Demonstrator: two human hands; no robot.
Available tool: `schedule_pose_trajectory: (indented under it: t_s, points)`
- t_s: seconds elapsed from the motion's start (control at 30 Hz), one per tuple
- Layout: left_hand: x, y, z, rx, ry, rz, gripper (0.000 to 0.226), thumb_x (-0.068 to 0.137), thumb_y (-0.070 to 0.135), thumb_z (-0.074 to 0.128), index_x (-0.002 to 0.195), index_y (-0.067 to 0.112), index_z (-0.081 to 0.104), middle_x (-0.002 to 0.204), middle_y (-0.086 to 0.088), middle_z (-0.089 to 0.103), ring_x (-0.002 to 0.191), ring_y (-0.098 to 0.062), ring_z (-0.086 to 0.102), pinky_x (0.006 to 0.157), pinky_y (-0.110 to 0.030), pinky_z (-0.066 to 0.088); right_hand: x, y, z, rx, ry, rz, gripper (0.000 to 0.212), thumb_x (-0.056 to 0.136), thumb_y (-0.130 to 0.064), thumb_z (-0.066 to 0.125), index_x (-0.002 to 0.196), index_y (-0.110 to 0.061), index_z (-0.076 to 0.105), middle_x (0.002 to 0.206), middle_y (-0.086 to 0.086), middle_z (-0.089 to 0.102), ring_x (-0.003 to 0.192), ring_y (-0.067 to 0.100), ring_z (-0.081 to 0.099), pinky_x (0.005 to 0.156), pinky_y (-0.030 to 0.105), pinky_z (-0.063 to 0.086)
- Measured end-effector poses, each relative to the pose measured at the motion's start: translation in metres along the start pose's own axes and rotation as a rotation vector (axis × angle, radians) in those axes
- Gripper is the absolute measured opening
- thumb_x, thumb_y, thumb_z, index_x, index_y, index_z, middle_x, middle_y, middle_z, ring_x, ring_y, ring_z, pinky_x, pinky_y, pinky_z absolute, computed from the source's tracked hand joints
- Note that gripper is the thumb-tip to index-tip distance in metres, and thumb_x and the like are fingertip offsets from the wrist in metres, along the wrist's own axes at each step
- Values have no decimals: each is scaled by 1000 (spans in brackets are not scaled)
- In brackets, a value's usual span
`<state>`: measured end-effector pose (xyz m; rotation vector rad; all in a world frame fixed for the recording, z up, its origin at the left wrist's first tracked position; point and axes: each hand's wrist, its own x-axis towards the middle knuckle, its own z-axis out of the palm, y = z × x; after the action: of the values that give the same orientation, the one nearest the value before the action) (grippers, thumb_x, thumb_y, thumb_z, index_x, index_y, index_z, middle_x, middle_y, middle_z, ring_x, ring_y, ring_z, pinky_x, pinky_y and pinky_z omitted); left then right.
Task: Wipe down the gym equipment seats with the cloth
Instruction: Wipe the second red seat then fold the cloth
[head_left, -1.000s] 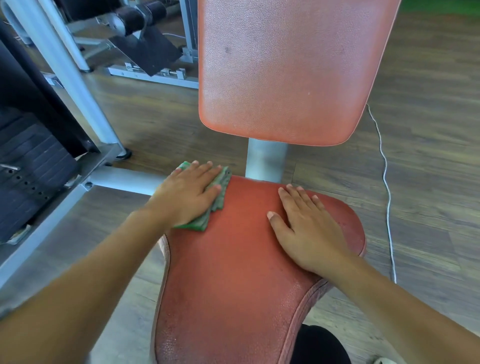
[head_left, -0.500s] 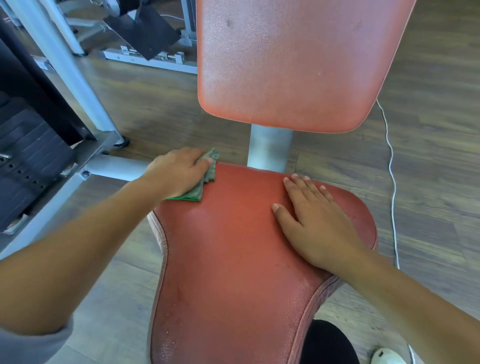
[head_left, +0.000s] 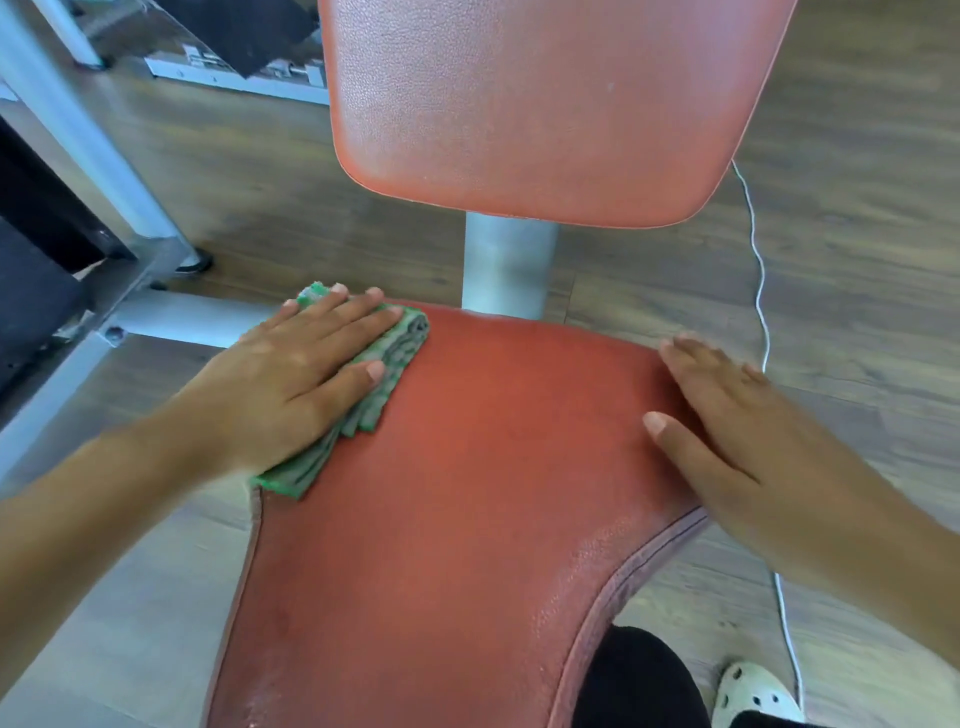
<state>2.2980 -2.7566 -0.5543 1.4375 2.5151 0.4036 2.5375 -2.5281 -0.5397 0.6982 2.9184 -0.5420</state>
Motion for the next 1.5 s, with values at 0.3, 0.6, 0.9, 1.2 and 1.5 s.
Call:
schedule_pose_trajectory:
  t_s: [0.3, 0.6, 0.9, 1.2, 1.5]
  points:
    - [7, 64, 15, 58, -102, 199, 68, 81, 65, 0, 147, 46, 2, 154, 24, -9, 140, 7, -15, 110, -13, -17, -4, 10, 7, -65, -47, -27, 84, 77, -67, -5, 153, -32, -3, 157, -20, -6, 139, -10, -16, 111, 13, -18]
    - [44, 67, 20, 117, -99, 98, 80, 75, 64, -2, 150, 37, 2, 160, 12, 0, 145, -5, -7, 112, -21, -9, 1, 5, 6, -84, -67, -31, 84, 78, -64, -5, 153, -27, -3, 160, -12, -4, 142, -6, -11, 111, 14, -18]
    - [16, 61, 12, 29, -141, 214, 58, 85, 66, 7, 142, 55, 4, 154, 27, -3, 138, 13, -14, 110, -10, -14, 0, 6, 4, -90, -93, -27, 78, 83, -61, -3, 153, -27, -9, 160, -11, -8, 142, -5, -15, 111, 16, -19]
    - [36, 90, 29, 118, -117, 288, 71, 84, 62, 2, 150, 38, 0, 159, 15, -5, 144, -1, -12, 115, -22, -13, -1, 7, 4, -69, -80, -39, 77, 84, -61, -1, 153, -28, -7, 159, -13, -6, 142, -6, -13, 110, 14, -19]
    - [52, 52, 18, 86, -133, 176, 63, 78, 69, 5, 138, 51, -3, 158, 15, 1, 145, -2, -6, 115, -20, -8, -2, 8, 7, -71, -72, -42, 74, 86, -60, -1, 152, -28, -9, 159, -13, -8, 141, -6, -16, 110, 14, -20]
